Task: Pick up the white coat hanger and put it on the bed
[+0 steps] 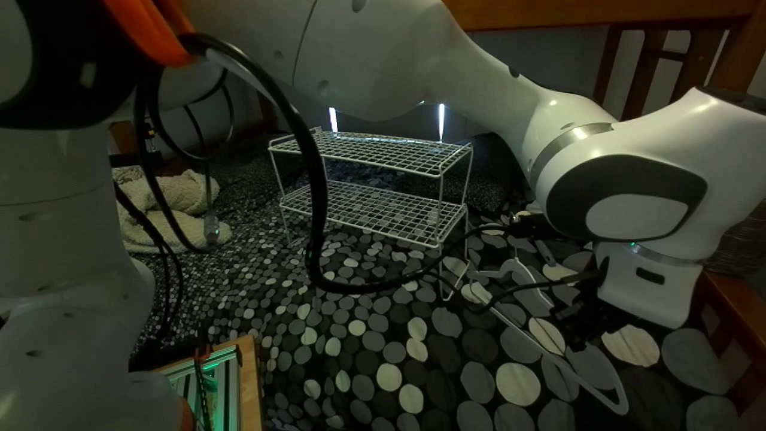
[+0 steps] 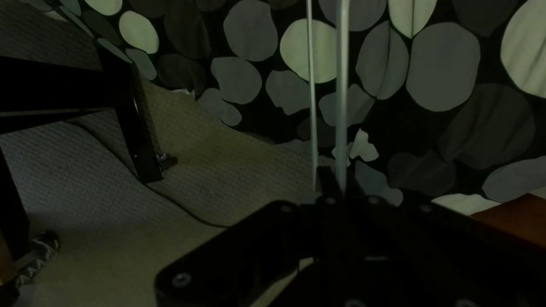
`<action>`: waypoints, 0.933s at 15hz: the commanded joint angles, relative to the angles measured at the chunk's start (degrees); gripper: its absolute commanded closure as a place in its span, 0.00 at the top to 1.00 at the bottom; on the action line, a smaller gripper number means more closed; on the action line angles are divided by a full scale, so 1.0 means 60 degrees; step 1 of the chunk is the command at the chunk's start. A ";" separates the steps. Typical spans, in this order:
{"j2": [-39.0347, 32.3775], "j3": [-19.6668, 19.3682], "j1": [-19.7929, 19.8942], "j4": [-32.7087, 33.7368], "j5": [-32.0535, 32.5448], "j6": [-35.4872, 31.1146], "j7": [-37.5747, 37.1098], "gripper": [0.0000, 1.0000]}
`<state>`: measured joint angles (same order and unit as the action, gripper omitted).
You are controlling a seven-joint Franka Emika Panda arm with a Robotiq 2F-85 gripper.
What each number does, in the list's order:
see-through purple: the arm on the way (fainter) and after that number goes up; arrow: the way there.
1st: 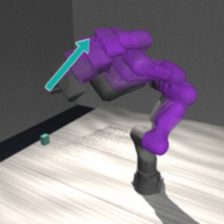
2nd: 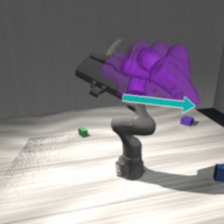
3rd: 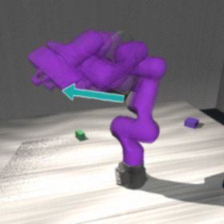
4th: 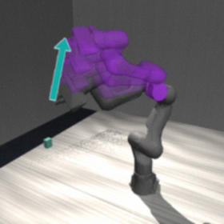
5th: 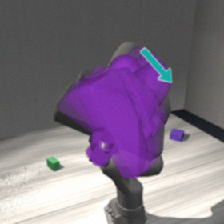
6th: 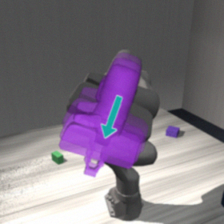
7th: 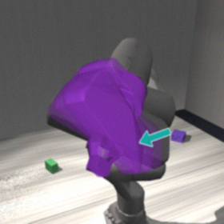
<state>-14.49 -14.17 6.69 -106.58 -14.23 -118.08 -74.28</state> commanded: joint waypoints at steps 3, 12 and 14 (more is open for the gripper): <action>0.0002 0.0163 0.0159 0.0027 0.0049 0.0024 -0.0026 0.04; -0.0028 0.0418 0.0113 0.0027 -0.0039 0.0024 0.0051 0.01; 0.0003 0.0464 0.0009 -0.0031 0.0001 0.0047 -0.0226 0.01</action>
<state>-14.64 -12.14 6.75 -106.55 -14.54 -118.10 -73.96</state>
